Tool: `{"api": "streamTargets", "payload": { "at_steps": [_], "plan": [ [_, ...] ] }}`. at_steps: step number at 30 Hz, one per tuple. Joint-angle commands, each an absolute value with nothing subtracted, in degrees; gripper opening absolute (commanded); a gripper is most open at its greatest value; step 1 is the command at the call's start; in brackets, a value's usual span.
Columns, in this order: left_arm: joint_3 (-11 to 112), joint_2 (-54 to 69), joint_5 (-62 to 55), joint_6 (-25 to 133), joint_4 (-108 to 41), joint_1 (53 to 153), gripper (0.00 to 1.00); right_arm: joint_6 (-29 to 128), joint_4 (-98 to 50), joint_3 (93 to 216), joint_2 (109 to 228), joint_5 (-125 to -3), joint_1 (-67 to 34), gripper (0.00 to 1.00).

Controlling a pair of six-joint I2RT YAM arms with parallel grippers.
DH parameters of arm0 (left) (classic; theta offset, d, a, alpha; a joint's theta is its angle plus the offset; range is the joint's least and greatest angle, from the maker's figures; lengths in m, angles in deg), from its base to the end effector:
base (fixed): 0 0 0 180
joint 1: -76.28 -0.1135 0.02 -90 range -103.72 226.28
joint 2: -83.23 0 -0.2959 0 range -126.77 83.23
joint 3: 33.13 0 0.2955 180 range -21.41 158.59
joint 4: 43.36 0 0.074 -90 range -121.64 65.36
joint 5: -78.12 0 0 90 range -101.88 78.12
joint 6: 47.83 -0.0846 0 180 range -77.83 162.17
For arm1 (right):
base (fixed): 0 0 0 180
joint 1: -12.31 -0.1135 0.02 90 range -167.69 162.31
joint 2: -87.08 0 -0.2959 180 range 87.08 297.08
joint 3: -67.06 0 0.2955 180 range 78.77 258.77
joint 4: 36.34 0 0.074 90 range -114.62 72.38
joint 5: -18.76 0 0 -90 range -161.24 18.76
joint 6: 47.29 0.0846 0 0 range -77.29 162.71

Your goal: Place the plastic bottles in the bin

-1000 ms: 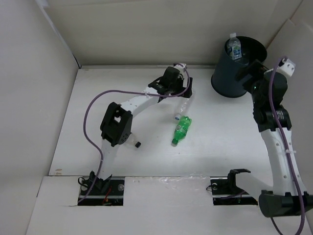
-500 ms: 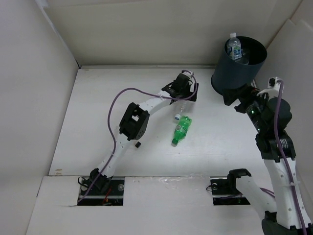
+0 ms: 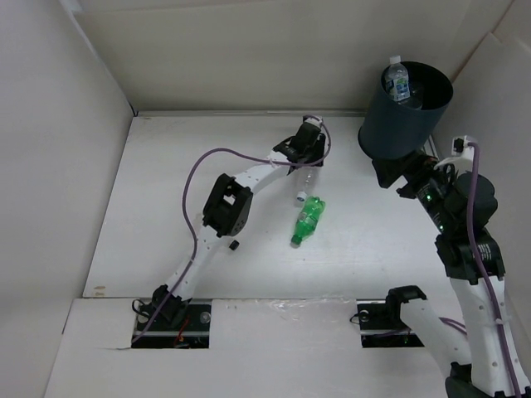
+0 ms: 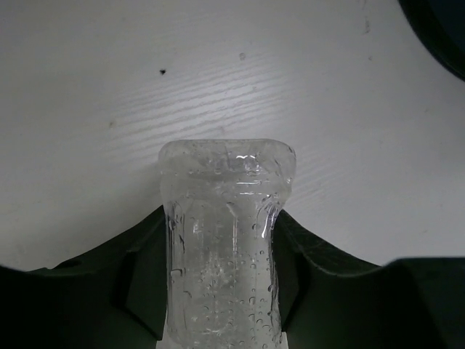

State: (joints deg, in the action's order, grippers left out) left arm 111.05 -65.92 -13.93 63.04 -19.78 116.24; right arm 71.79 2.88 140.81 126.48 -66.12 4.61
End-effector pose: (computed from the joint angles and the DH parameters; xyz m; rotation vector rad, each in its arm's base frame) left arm 0.5444 -0.4522 0.1639 0.3304 2.1011 -0.6071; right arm 0.1903 0.0333 0.4546 0.2445 1.6680 0.5595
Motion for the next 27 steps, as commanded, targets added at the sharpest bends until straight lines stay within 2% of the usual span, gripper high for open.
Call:
{"api": "streamTargets", "payload": {
  "at_steps": [1, 5, 9, 14, 20, 27],
  "plan": [
    [107.1, -54.3, -15.3, 64.3, -19.5, 114.3, 0.00, 70.8, -4.3, 138.0, 127.7, -59.7, 4.0, 1.00],
    [95.9, -38.2, -10.2, 64.9, -25.9, 111.8, 0.00, 73.3, -23.6, 129.6, 131.5, -47.0, 3.3, 1.00],
    [94.6, -28.8, -3.0, 64.9, -22.9, 111.2, 0.00, 74.5, -32.9, 127.6, 138.4, -42.8, 0.2, 1.00],
    [88.6, -18.2, -0.6, 66.3, -24.6, 113.1, 0.00, 81.5, -49.6, 128.1, 146.1, -38.4, -4.2, 1.00],
    [82.3, -11.4, 5.3, 69.3, -28.2, 113.7, 0.00, 84.1, -53.4, 134.5, 150.8, -37.8, -10.6, 1.00],
    [78.3, -6.3, 7.7, 69.9, -29.9, 113.7, 0.00, 85.8, -57.8, 136.6, 152.7, -37.2, -15.7, 1.00]
  ]
}}
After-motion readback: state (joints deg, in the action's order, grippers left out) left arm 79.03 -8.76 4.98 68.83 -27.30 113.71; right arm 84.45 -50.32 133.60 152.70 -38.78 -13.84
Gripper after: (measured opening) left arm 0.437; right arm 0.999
